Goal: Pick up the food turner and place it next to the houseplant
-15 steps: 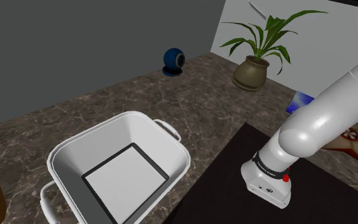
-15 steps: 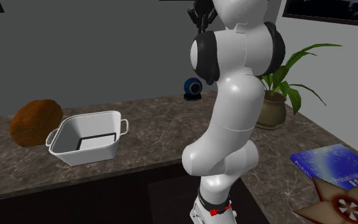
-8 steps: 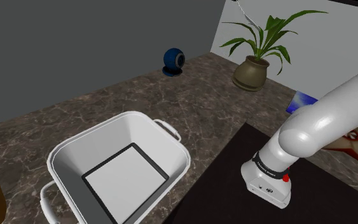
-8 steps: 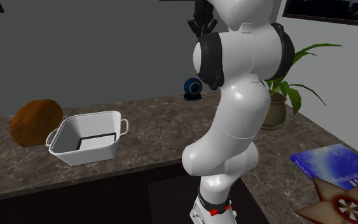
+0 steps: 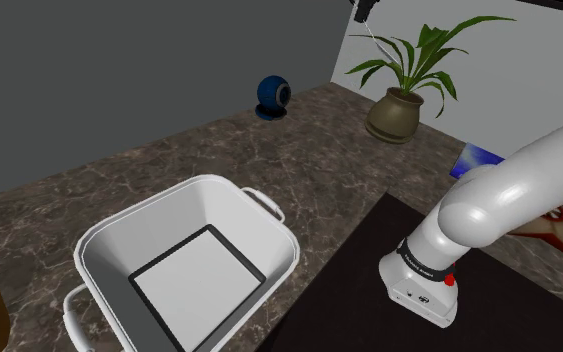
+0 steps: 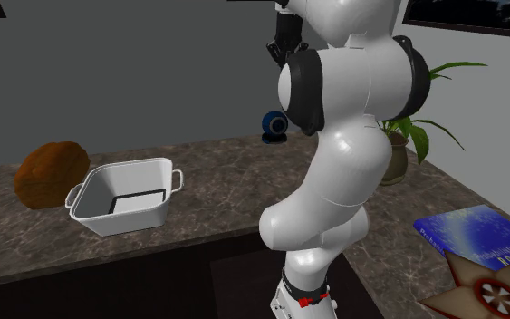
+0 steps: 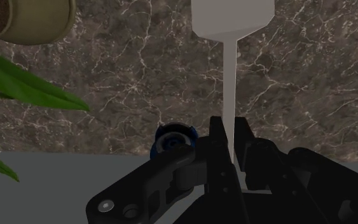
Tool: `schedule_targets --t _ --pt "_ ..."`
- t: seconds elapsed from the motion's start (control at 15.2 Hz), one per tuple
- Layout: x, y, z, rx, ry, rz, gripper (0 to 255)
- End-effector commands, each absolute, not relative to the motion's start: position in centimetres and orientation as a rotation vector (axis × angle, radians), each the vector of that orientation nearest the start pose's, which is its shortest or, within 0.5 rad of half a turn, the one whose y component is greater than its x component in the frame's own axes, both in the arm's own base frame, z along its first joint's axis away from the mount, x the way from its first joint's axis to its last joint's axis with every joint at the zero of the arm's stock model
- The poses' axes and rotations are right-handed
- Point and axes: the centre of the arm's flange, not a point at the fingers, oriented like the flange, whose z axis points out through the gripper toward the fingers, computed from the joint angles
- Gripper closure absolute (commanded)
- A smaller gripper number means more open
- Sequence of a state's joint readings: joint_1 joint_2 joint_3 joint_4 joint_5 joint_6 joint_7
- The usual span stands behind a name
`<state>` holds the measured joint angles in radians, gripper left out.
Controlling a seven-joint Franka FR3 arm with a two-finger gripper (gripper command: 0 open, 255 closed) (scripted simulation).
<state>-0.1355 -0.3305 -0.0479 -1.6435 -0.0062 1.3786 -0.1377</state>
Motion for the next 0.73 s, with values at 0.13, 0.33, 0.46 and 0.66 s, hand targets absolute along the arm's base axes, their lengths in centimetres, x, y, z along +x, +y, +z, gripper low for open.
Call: schedule_targets --t 0.13,0.33,0.46,0.66 --pt "41.2 -8.3 71.3 -3.140 0.071 -0.104 255" --pt "41.2 -8.3 69.7 -3.140 0.071 -0.104 255" --pt "41.2 -8.3 68.7 -3.140 0.071 -0.104 255" --pt "41.2 -8.3 67.1 -3.140 0.071 -0.104 255"
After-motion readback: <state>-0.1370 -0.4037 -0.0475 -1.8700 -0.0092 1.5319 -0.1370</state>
